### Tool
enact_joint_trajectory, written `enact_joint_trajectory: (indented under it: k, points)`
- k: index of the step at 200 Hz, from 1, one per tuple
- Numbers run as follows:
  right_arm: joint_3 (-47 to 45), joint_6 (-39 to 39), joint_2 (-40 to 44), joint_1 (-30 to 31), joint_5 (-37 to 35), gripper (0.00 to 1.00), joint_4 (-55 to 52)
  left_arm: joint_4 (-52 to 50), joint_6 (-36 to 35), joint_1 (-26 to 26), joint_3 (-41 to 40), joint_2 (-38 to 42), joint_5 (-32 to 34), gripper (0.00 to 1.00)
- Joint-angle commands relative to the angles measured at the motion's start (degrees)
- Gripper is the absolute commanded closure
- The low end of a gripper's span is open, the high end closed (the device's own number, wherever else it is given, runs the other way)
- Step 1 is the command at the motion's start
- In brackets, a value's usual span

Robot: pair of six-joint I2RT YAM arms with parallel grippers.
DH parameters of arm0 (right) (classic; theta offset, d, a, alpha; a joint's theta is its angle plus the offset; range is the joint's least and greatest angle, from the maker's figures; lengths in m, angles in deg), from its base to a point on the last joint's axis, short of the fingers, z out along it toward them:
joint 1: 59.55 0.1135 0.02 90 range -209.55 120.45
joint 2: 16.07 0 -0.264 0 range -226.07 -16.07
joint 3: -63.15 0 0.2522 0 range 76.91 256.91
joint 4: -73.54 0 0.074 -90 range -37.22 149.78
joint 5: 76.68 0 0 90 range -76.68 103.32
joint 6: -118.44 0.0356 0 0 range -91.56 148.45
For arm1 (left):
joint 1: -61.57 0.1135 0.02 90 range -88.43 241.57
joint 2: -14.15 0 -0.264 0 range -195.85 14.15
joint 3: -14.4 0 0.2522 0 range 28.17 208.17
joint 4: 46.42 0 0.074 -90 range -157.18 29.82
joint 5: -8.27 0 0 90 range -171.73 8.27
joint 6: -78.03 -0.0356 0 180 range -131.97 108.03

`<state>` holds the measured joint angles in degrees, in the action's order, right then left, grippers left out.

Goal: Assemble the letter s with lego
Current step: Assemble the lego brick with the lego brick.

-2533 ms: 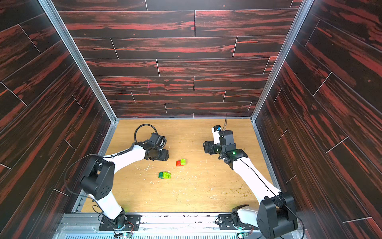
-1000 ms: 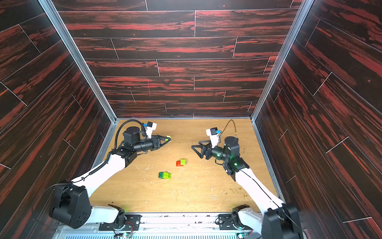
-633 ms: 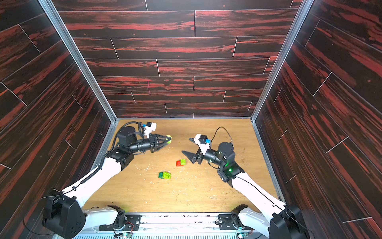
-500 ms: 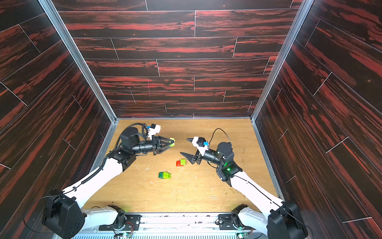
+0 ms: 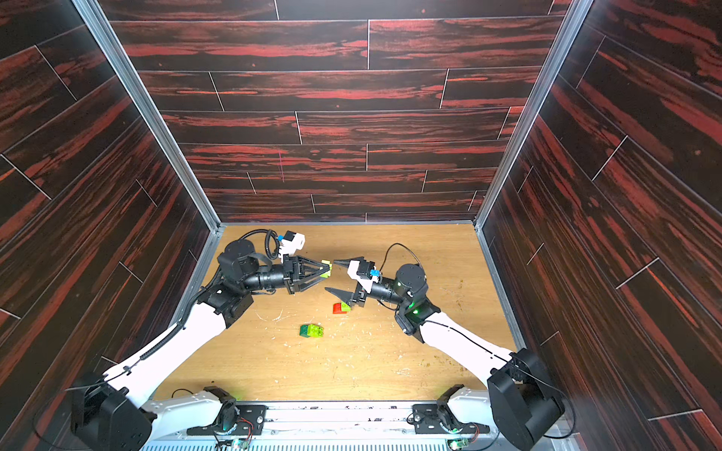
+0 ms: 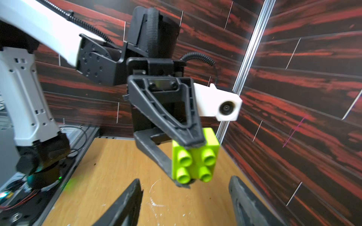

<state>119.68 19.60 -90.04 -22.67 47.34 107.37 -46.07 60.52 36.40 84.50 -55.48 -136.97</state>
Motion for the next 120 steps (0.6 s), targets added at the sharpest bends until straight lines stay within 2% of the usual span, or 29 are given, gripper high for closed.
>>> enact_joint_trajectory:
  k: [1,31,45,78,120]
  points:
    - [-1.0,1.5,-1.9,-0.1,-0.2,0.26,6.5,2.1,0.5,-0.4,-0.6,2.5,-0.8,0.74]
    - [1.1,3.6,-3.4,-0.1,3.9,0.26,5.4,1.5,-0.2,-0.8,-0.9,2.1,-0.7,0.74]
    - [0.6,5.3,-3.8,-0.2,5.4,0.29,7.5,1.6,-0.3,-0.8,-0.7,2.0,-0.7,0.74]
    - [1.7,8.9,-4.3,-0.2,6.6,0.36,8.6,0.5,-1.6,-0.9,-0.8,1.3,-0.8,0.74]
    - [3.3,9.4,-5.0,-0.1,5.8,0.42,7.1,1.3,-1.4,-1.5,-0.9,0.9,-0.6,0.74]
